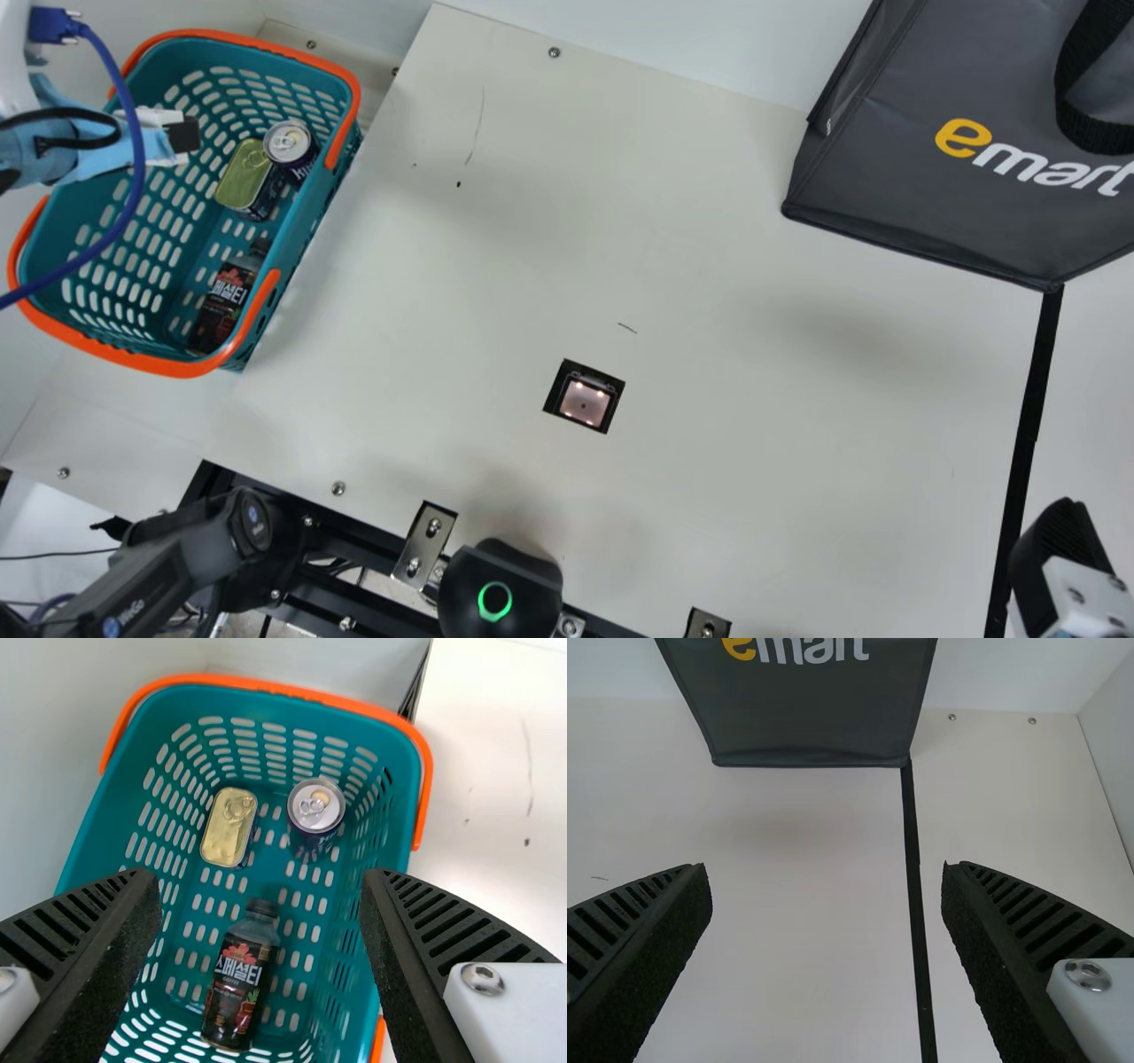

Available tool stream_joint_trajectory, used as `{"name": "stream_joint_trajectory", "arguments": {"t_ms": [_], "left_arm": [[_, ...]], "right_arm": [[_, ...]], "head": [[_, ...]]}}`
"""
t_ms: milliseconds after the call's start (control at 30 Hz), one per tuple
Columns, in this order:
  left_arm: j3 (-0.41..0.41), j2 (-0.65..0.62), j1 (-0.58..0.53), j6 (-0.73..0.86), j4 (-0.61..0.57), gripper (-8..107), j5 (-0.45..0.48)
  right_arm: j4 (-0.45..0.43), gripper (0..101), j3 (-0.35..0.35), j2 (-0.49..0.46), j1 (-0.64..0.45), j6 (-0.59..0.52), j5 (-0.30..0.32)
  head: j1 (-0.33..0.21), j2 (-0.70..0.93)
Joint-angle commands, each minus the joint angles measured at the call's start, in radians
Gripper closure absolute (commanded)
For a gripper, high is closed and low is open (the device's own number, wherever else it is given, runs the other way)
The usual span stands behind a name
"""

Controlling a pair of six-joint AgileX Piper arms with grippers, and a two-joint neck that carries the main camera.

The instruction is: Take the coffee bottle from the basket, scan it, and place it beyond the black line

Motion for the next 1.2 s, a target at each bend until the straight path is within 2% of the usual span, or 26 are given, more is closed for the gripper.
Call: {"name": "stream_joint_trajectory", "arguments": {"t_ms": [0, 400, 1167], "left_arm": [[0.003, 0.016, 0.017, 0.056, -0.019, 9, -0.004], [0.047, 0.123, 0.071, 0.184, -0.067, 9, -0.071], [0.141, 0.301, 0.007, 0.196, -0.037, 9, -0.254]], "right_arm": [[0.0, 11, 0.0, 0.0, 0.0, 0.0, 0.0], [0.0, 11, 0.0, 0.0, 0.0, 0.0, 0.0], [-0.001, 11, 0.0, 0.0, 0.0, 0.0, 0.0]], "head": [[-0.026, 0.002], [-0.026, 0.002], [-0.026, 0.002]]}}
